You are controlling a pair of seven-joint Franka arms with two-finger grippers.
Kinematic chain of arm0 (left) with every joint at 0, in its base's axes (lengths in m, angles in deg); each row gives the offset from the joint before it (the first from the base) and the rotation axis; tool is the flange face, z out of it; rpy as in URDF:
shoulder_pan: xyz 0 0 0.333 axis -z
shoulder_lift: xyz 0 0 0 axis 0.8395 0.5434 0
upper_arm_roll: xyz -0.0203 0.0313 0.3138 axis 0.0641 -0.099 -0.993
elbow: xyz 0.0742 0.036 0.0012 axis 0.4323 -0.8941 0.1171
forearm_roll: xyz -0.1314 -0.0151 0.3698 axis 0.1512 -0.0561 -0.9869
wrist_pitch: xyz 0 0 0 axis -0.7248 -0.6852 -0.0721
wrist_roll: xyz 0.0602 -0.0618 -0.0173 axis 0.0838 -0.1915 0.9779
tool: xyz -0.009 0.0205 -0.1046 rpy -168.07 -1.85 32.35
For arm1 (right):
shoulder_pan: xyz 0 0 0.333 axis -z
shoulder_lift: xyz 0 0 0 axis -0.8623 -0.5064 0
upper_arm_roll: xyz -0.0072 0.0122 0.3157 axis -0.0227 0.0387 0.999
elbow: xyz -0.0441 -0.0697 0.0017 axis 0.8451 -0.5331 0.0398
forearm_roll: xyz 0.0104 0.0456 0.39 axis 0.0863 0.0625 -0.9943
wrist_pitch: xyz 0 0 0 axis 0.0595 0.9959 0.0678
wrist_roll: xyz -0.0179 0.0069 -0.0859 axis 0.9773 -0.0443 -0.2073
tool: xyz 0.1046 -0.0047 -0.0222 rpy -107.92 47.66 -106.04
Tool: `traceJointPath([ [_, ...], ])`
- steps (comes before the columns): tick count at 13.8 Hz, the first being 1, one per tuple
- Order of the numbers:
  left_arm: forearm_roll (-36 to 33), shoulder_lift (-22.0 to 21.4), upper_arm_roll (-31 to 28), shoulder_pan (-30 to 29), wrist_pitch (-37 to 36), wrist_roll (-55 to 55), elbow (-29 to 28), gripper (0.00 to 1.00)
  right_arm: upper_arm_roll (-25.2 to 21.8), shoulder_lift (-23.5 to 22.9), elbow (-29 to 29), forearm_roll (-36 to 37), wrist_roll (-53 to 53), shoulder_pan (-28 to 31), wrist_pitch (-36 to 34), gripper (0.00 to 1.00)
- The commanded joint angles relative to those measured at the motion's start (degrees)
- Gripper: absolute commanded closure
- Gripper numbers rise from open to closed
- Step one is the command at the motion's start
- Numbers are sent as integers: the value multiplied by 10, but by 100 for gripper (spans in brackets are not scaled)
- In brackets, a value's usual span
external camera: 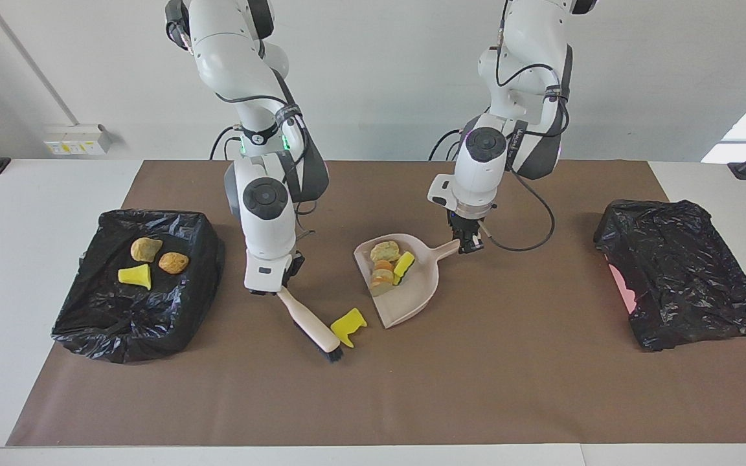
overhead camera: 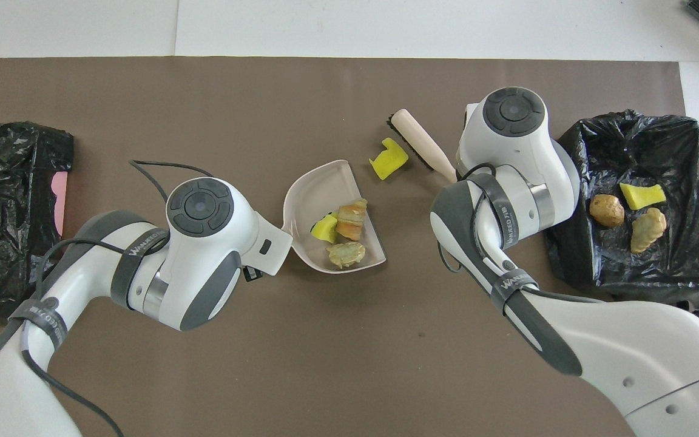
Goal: Sweep and dump trash in bin
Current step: 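Sweep the last yellow sponge into the dustpan with the right gripper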
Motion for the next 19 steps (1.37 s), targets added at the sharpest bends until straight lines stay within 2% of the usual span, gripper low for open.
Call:
traceJointPath([
  [1, -12, -17, -6, 8, 5, 8, -22, 100, 6, -3, 2, -35, 25, 0, -6, 100],
  [6, -11, -17, -7, 7, 6, 8, -23, 100, 19, 25, 42, -145, 31, -2, -62, 100],
  [9, -11, -17, -6, 7, 7, 8, -23, 100, 47, 58, 102, -186, 38, -5, -70, 100],
  [12, -11, -17, -6, 7, 7, 8, -23, 100, 50, 76, 125, -213, 98, -40, -72, 100],
  [14, -11, -17, -6, 6, 7, 8, -22, 100, 50, 84, 123, -215, 119, -54, -104, 100],
  [19, -11, -16, -7, -1, 9, -1, -21, 100, 47, 177, 123, -208, 223, -46, -173, 100],
])
